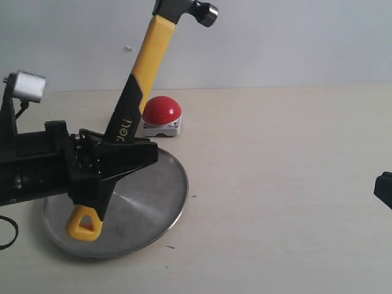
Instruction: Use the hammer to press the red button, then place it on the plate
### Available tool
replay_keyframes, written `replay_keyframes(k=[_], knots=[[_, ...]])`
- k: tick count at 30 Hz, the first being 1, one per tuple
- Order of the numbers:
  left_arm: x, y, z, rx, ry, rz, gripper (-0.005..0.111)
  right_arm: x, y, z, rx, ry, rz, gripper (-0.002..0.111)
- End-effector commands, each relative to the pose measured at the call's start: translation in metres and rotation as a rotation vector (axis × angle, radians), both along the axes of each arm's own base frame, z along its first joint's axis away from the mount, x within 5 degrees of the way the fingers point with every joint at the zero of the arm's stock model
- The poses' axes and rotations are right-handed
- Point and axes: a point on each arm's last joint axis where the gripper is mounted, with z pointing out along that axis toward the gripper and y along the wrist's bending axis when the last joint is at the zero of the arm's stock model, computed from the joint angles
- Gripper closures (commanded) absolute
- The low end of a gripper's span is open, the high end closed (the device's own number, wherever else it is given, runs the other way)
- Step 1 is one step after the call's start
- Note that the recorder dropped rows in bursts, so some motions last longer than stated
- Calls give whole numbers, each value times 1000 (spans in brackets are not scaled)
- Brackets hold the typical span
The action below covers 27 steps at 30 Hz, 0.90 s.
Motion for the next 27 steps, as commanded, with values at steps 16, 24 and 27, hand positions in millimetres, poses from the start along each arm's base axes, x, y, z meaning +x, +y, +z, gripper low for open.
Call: replay_keyframes(k=[16, 24, 27], knots=[[-21, 43, -17, -172, 74, 23, 107, -1, 0, -1, -8, -2, 2, 108], [-18, 50, -24, -223, 82, 168, 107, -1, 0, -1, -8, -2, 2, 108], [-10, 52, -32, -213, 109, 221, 107, -1, 0, -1, -8, -2, 2, 108]])
